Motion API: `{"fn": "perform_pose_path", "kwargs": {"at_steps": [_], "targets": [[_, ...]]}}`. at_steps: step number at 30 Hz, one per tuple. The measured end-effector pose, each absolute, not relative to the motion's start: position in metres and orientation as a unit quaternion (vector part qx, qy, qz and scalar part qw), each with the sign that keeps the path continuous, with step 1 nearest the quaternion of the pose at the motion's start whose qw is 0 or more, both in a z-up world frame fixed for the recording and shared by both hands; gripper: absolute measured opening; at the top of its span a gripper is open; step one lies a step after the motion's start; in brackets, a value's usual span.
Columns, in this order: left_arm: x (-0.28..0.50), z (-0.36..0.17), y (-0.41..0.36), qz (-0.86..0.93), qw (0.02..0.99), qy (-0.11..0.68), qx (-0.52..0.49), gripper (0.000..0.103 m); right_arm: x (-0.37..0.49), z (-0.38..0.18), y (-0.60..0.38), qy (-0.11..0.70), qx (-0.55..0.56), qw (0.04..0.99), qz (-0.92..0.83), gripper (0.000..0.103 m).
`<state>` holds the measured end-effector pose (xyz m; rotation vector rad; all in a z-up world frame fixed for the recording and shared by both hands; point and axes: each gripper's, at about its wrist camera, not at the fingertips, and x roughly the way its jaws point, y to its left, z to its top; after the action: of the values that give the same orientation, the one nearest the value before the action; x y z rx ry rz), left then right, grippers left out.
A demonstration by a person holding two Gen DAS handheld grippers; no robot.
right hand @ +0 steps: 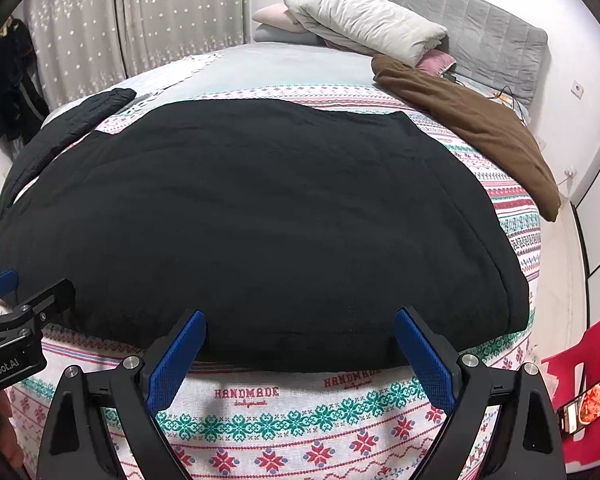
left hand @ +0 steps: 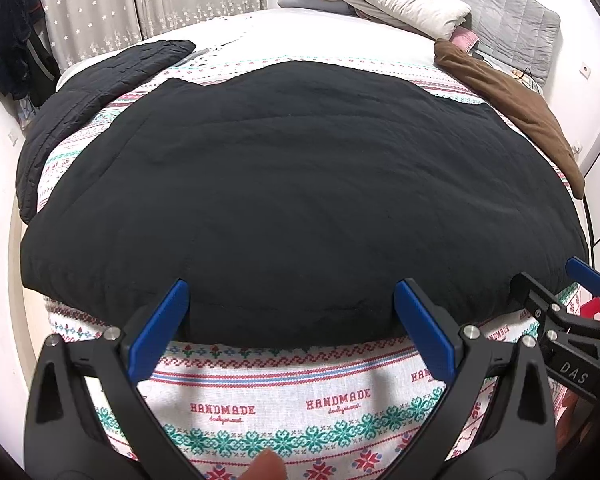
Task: Fold large clothes
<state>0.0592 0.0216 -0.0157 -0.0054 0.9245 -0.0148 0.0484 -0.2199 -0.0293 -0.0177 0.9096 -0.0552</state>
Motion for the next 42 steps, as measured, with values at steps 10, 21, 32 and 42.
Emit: {"fn": "perform_pose_path", "kwargs": {"at_steps": [10, 21, 32, 42], "targets": [[0.0588, -0.0164, 0.0184, -0.009, 0.895, 0.446, -0.001, 0.102, 0.0481, -0.0306, -0.2211, 0.443, -0.009, 0.896, -0.025, 0.096], [0.0582, -0.0169, 0.0170, -0.010, 0.895, 0.447, 0.000, 0.102, 0.0476, -0.0307, -0.2195, 0.443, -0.009, 0.896, -0.027, 0.096], [0.0577, -0.0169, 0.0149, -0.009, 0.895, 0.447, 0.000, 0.102, 0.0461, -0.0340, -0.2212, 0.446, -0.009, 0.895, -0.024, 0.096], [0.0575, -0.0170, 0.0146, -0.010, 0.894, 0.448, -0.001, 0.102, 0.0442, -0.0354, -0.2222, 0.447, -0.010, 0.894, -0.023, 0.096]]}}
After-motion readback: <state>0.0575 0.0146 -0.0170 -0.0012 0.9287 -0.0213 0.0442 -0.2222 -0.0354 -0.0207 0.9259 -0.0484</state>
